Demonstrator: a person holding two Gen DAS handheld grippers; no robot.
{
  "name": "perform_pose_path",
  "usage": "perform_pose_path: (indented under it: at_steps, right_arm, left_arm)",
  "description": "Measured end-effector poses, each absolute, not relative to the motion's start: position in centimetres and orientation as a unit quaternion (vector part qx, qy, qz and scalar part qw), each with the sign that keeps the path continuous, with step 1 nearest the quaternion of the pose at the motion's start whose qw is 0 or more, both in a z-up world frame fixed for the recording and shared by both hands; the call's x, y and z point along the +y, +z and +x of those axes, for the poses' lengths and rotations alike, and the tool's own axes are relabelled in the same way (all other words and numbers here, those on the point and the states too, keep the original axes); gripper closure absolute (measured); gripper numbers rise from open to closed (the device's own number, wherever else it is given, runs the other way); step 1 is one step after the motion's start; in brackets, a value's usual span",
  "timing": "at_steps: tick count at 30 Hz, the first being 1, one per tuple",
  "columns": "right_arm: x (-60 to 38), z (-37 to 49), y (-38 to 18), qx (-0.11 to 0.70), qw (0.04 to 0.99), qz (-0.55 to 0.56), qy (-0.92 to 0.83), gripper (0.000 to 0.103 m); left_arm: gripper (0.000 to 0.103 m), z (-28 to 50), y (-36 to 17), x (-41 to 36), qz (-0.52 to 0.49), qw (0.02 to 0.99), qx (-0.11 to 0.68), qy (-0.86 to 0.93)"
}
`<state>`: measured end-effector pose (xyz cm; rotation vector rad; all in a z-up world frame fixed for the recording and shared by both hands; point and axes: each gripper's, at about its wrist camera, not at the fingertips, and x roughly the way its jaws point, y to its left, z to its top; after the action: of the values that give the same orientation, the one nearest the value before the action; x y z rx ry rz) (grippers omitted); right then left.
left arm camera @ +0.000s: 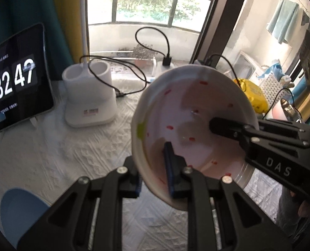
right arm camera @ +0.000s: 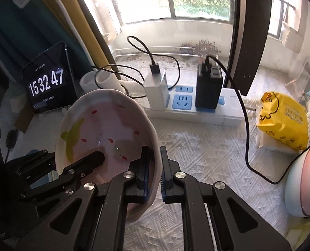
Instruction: Organize plates and bowls
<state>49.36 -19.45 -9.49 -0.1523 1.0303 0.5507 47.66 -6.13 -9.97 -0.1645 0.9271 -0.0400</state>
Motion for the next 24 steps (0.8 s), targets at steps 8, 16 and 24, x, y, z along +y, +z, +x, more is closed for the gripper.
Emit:
perform_pose_path:
  at_steps: [8,16,24]
  right_arm:
    - [-19.2,48.0,-7.2,0.471,0.841,-0.068,0.258,0.093]
    - [-19.5,46.2,-5.6,0.463,0.846,-0.070,0.255,0.093]
    - [-19.8,44.0,-4.5,0.455,0.852,-0.072,0.251,0.093]
  left_arm:
    - [0.085,45.8,-8.1,-6.0,-0.079,0.898,0.432,-0.025]
    - [0.085,43.9,-6.8,-5.9,-0.080,0.902,0.422,-0.034]
    - [0.085,42.0,-5.9,-6.3,-0.081,0.905,0.415,-0.041]
